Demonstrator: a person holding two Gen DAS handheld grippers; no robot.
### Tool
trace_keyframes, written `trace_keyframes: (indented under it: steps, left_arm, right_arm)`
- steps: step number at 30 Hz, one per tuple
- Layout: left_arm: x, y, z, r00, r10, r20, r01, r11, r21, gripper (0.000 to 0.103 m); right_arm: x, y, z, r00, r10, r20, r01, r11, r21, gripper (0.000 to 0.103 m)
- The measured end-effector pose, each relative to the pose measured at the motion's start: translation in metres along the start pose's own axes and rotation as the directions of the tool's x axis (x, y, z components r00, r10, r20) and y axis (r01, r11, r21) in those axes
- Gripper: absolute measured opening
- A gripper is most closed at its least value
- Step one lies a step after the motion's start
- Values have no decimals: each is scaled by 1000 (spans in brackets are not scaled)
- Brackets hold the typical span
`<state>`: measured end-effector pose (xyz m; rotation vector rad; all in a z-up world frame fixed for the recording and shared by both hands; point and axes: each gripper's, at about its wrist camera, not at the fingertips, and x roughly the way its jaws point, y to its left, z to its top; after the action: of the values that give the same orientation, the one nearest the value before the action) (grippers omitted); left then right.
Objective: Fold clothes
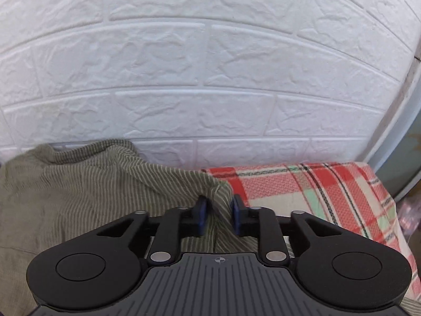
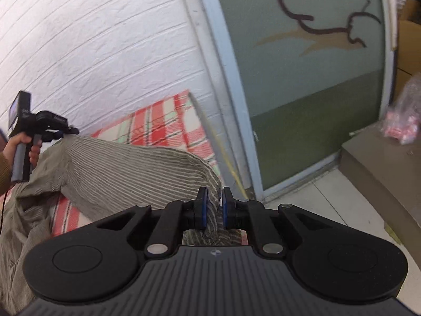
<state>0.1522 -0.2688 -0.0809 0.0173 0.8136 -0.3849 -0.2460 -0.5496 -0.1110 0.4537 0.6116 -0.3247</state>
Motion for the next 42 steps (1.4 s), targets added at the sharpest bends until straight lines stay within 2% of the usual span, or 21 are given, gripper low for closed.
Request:
trace_keyframes:
  steps: [2, 5, 6, 8, 9, 10, 13, 14, 15, 16, 18, 22, 24, 28, 30, 32, 34, 37, 38, 39, 42]
  left_arm:
    - [7, -6, -6, 1000, -11, 10, 11, 1000, 3, 52]
    - [11, -11, -12, 999, -28, 20, 28, 1000, 3, 73]
    - [10, -11, -11, 999, -38, 21, 39, 999, -8, 77]
    - [7, -9, -9, 998, -62, 25, 63, 998, -31, 79]
    - [2, -6, -5, 996, -81, 31, 83, 995, -47, 78]
    - [-4, -2, -1, 994, -99, 36, 101, 993, -60, 78]
    - [-19, 5, 13, 994, -108, 34, 109, 994, -18, 78]
    - [-21, 2, 15, 996, -88, 25, 87, 995, 41, 78]
    - [-22, -1, 17, 998, -68, 17, 66, 993, 100, 76]
    - [-23, -6, 18, 999, -49, 11, 47, 985, 168, 76]
    - [-22, -17, 14, 1000, -20, 13, 15, 940, 342, 76]
    - [-14, -32, 2, 999, 3, -48, 27, 795, 606, 76]
    - [-8, -32, -3, 995, 6, -98, 56, 782, 620, 76]
    - [10, -28, -8, 990, 28, -139, 54, 831, 554, 76]
    - [18, -29, -11, 987, 42, -153, 48, 842, 538, 63]
    - [25, -33, -17, 985, 66, -157, 34, 829, 559, 45]
    - [28, -35, -22, 986, 71, -150, 28, 819, 573, 38]
    - [28, -36, -25, 989, 66, -132, 21, 825, 565, 14]
    - [28, -36, -26, 990, 66, -126, 16, 828, 561, 5]
    - [28, -36, -27, 991, 69, -116, 8, 828, 561, 2]
    - [27, -37, -28, 996, 66, -61, -22, 838, 545, 0]
  right_arm:
    - [10, -8, -4, 999, -34, -27, 34, 999, 30, 12]
    - [25, -16, -9, 996, -50, -67, 54, 997, 63, 13]
    - [27, -17, -9, 996, -52, -70, 57, 996, 73, 14]
    - [23, -16, -8, 995, -78, -55, 82, 994, 72, 22]
    - [20, -16, -7, 994, -100, -46, 103, 992, 69, 37]
    - [16, -17, -6, 992, -118, -33, 120, 990, 71, 43]
    - [-2, -18, 1, 995, -86, 54, 81, 992, 102, 43]
    - [-6, -15, 6, 994, -62, 87, 54, 994, 92, 44]
    - [-10, -12, 11, 993, -35, 115, 27, 997, 75, 49]
    - [-12, -8, 16, 992, -7, 127, 1, 999, 48, 57]
    - [-9, 2, 24, 991, 55, 119, -55, 998, -7, 60]
    - [4, 17, 32, 990, 138, 32, -133, 985, -109, 61]
    - [12, 22, 34, 990, 140, -7, -139, 977, -160, 64]
    - [34, 16, 40, 994, 95, -51, -103, 977, -188, 66]
    - [45, 10, 42, 992, 98, -80, -112, 974, -197, 66]
    - [59, 8, 43, 988, 104, -113, -127, 967, -219, 66]
    - [70, 11, 42, 986, 90, -139, -125, 956, -267, 66]
    - [82, 13, 39, 981, 65, -181, -120, 944, -307, 66]
    - [84, 14, 37, 977, 69, -201, -130, 942, -311, 62]
    - [84, 15, 35, 975, 69, -211, -136, 936, -324, 44]
    - [77, 18, 39, 982, 52, -180, -112, 933, -343, 1]
